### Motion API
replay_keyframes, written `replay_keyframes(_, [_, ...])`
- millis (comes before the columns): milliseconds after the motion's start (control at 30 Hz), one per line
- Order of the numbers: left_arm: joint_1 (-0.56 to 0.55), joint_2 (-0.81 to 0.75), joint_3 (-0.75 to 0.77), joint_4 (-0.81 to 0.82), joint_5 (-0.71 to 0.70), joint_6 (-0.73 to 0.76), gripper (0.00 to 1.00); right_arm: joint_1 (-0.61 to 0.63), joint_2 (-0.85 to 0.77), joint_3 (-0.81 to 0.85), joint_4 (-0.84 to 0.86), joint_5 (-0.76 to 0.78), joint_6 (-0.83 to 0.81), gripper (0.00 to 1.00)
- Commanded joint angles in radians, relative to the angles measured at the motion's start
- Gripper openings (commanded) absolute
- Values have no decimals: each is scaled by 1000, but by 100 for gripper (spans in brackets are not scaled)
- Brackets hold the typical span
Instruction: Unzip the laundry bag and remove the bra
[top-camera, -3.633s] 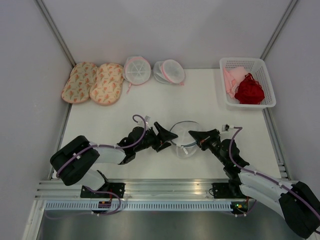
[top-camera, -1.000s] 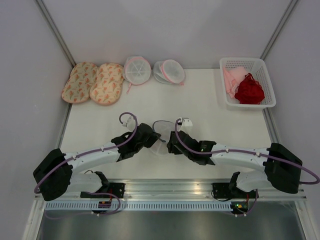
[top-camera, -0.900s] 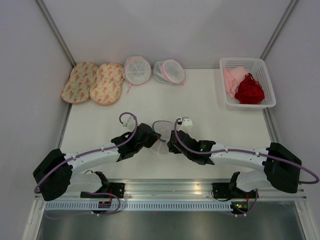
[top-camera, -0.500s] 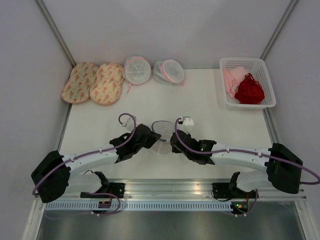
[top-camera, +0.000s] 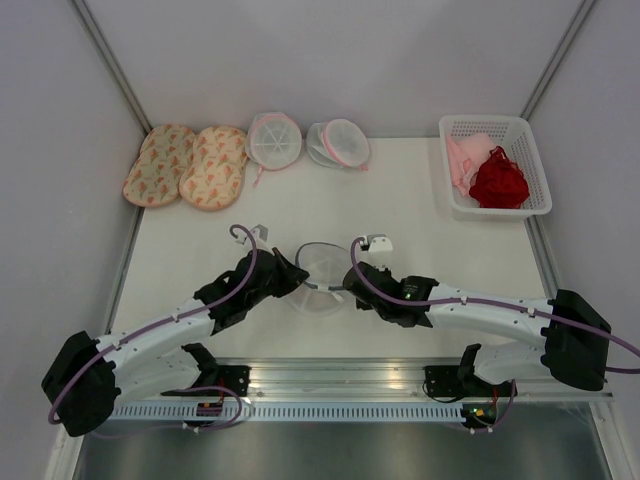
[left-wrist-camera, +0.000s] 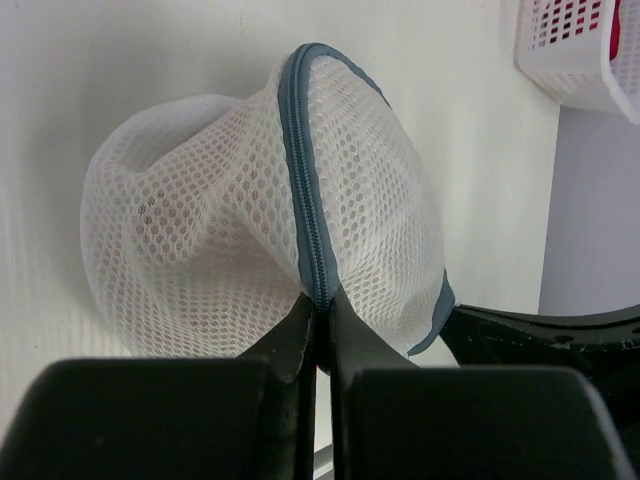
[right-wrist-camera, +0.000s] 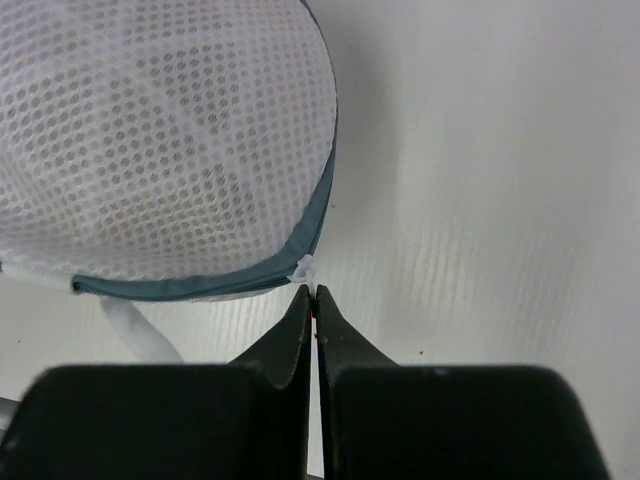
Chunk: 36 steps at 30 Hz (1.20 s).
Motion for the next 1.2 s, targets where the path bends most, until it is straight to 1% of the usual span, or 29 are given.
replay_keyframes(0, [66, -14, -9, -35, 113, 263, 2, -9, -9, 31, -124, 102, -39, 0])
replay_keyframes(67, [95, 11, 18, -50, 155, 343, 2, -21, 0, 31, -125, 101, -47, 0])
replay_keyframes(133, [147, 50, 49, -46, 257, 427, 2, -30, 5, 28, -118, 95, -62, 1])
replay_keyframes(167, [188, 68, 66, -20, 346, 487, 2, -36, 0, 24, -111, 89, -76, 0])
replay_keyframes(200, [209, 87, 66, -20, 392, 487, 2, -41, 0, 20, -104, 89, -84, 0])
replay_keyframes(233, [227, 108, 95, -15, 415, 538, 2, -44, -11, 17, -93, 79, -95, 1])
replay_keyframes(300, [279, 176, 126, 3, 478, 582, 2, -47, -27, 5, -67, 50, -110, 0])
replay_keyframes(367, [310, 214, 163, 80, 500, 601, 2, -50, -58, -3, -49, 29, -127, 0])
replay_keyframes(400, [345, 245, 167, 139, 579, 602, 2, -52, -66, -7, -38, 4, -128, 0])
replay_keyframes(433, [357, 262, 169, 196, 613, 578, 2, -53, -73, -10, -30, -5, -130, 0])
replay_keyframes(467, [368, 281, 176, 302, 635, 552, 24, -52, -87, -16, -21, -20, -133, 1])
replay_keyframes(500, [377, 333, 187, 342, 671, 526, 43, -53, -93, -25, 0, -45, -133, 0])
replay_keyframes(567, [378, 390, 251, 391, 693, 457, 70, -53, -106, -33, 20, -63, -132, 0])
replay_keyframes(600, [378, 429, 314, 375, 687, 420, 76, -52, -107, -39, 45, -83, -132, 0])
replay_keyframes(633, [378, 441, 340, 353, 678, 405, 79, -53, -107, -41, 53, -88, -127, 0])
replay_keyframes(667, [376, 443, 356, 321, 638, 388, 81, -52, -106, -47, 77, -92, -121, 0])
replay_keyframes(700, [376, 420, 368, 294, 611, 356, 97, -52, -106, -49, 86, -105, -119, 0])
replay_keyframes(767, [371, 372, 364, 223, 545, 327, 98, -53, -89, -49, 103, -118, -116, 1])
replay_keyframes(800, [365, 336, 336, 162, 491, 291, 98, -52, -80, -50, 122, -126, -115, 0])
replay_keyframes(833, [358, 259, 313, 140, 468, 270, 99, -52, -63, -50, 132, -144, -116, 0])
replay_keyframes(900, [325, 170, 237, 80, 445, 204, 99, -52, -48, -52, 180, -166, -130, 1])
replay_keyframes(933, [301, 88, 212, 60, 443, 182, 99, -53, -40, -55, 200, -198, -136, 0])
replay_keyframes(967, [290, 53, 188, 48, 448, 164, 99, -53, -38, -58, 243, -214, -144, 0])
replay_keyframes(1033, [278, 0, 125, -13, 468, 115, 100, -52, -38, -59, 283, -241, -162, 0])
replay_keyframes(1067, [275, -36, 109, -24, 506, 98, 100, -52, -40, -62, 324, -275, -167, 1])
replay_keyframes(1167, [259, -79, 46, -26, 553, 27, 99, -55, -38, -61, 391, -341, -182, 0])
